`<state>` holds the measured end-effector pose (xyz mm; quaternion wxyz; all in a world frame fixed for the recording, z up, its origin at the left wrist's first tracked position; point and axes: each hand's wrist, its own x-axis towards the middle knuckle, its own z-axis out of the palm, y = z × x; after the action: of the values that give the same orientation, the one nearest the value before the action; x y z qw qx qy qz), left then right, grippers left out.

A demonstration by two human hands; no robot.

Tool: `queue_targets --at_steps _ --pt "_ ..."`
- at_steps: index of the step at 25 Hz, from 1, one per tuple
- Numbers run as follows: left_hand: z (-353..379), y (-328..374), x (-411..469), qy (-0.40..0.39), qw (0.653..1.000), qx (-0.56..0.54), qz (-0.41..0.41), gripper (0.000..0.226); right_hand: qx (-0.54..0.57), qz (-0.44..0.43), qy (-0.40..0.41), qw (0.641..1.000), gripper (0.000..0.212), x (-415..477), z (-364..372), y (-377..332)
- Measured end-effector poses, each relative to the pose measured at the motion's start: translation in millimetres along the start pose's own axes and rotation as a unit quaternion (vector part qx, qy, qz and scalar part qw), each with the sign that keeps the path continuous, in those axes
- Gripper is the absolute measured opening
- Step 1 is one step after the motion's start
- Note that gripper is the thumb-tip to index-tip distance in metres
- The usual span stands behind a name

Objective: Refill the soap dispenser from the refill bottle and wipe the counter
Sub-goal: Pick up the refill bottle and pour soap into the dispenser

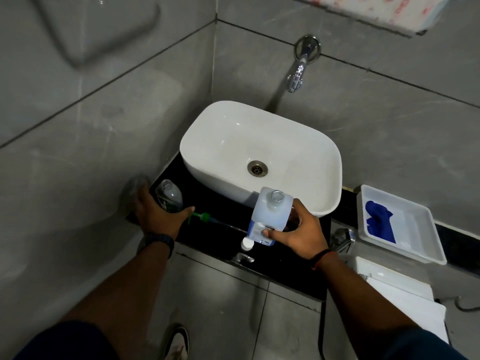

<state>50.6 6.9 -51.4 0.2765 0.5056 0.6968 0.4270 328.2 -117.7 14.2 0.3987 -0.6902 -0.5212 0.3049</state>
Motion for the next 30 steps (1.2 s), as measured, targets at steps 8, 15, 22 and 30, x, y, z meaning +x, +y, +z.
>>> queue_targets --at_steps 8,15,22,30 --pt "5 -6 33 -0.057 0.997 -0.045 0.014 0.078 -0.01 -0.021 0.03 0.999 0.068 16 -2 -27" --pt "-7 101 18 0.003 0.987 -0.063 0.148 0.085 0.032 -0.058 0.109 0.992 0.054 25 -43 -88" --pt "-9 243 -28 -0.085 0.954 -0.113 0.263 0.091 -0.053 -0.116 0.203 0.971 0.056 20 -140 -179" --pt "-8 343 -76 -0.128 0.93 -0.099 0.33 0.091 -0.29 -0.103 0.255 0.917 0.076 -6 -225 -246"
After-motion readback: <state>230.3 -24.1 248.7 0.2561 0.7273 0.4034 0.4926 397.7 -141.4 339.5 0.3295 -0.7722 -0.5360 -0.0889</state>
